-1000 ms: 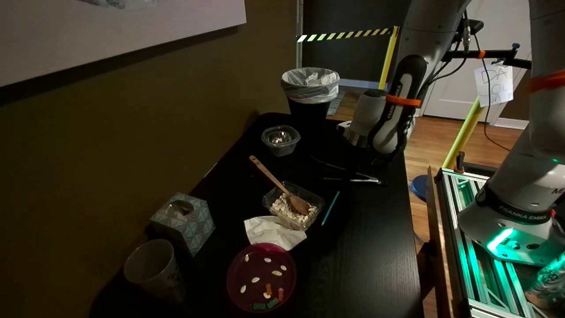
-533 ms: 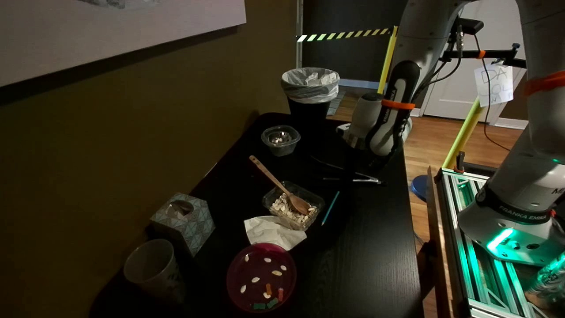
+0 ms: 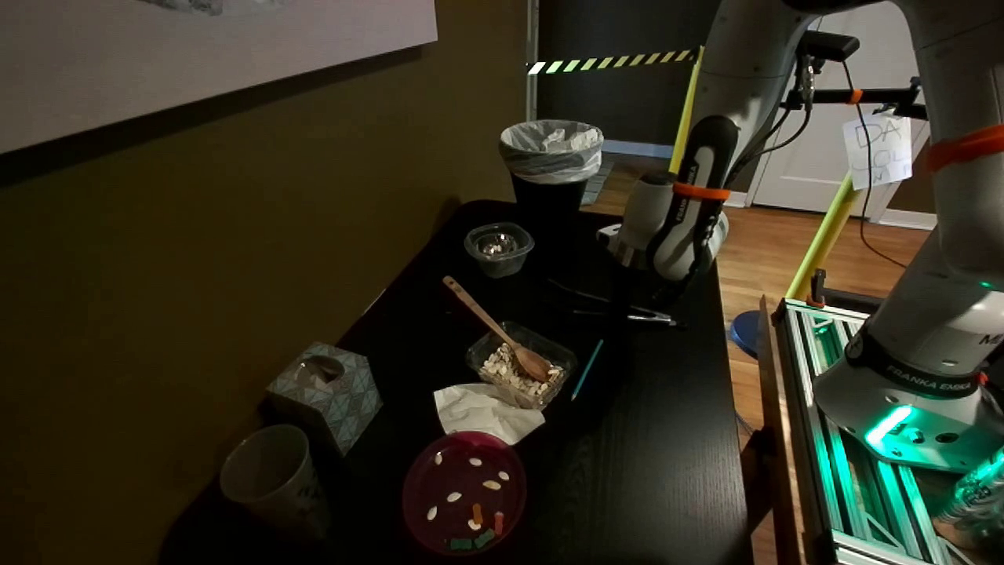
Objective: Put the tongs in the box on the left
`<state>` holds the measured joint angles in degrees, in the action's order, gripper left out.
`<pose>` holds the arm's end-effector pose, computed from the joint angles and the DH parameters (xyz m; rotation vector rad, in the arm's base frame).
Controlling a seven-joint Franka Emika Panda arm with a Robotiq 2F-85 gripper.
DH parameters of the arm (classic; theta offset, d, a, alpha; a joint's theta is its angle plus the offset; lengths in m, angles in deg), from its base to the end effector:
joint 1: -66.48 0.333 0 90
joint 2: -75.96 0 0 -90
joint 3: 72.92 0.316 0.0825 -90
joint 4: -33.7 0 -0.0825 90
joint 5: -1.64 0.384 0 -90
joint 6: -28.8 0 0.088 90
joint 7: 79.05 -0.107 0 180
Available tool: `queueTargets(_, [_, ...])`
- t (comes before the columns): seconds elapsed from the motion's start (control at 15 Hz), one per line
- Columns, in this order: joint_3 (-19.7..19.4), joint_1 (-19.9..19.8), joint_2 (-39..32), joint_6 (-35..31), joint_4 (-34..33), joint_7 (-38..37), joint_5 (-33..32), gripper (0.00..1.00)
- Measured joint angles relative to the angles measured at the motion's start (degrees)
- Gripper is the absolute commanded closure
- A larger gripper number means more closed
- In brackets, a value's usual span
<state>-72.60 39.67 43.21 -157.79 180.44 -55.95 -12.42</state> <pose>0.3903 -0.1670 0.0756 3.0856 0.2867 0.1841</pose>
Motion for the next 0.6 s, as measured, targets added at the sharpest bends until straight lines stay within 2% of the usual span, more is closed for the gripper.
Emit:
queueTargets(0.2, [1.43,-1.25,0.13,-0.8,0.0,-0.08,0.0,0.95])
queueTargets(0.27, [2.48,-2.06,0.17,-1.01,-0.01,-0.22,0.0,0.93])
queueTargets(0.4, [5.97,-4.78,0.47,-1.07,0.02,-0.65,-0.19,0.99])
queueTargets(0.6, [15.72,-13.1,1.74,-1.11,0.4,-2.19,-1.0,1.0])
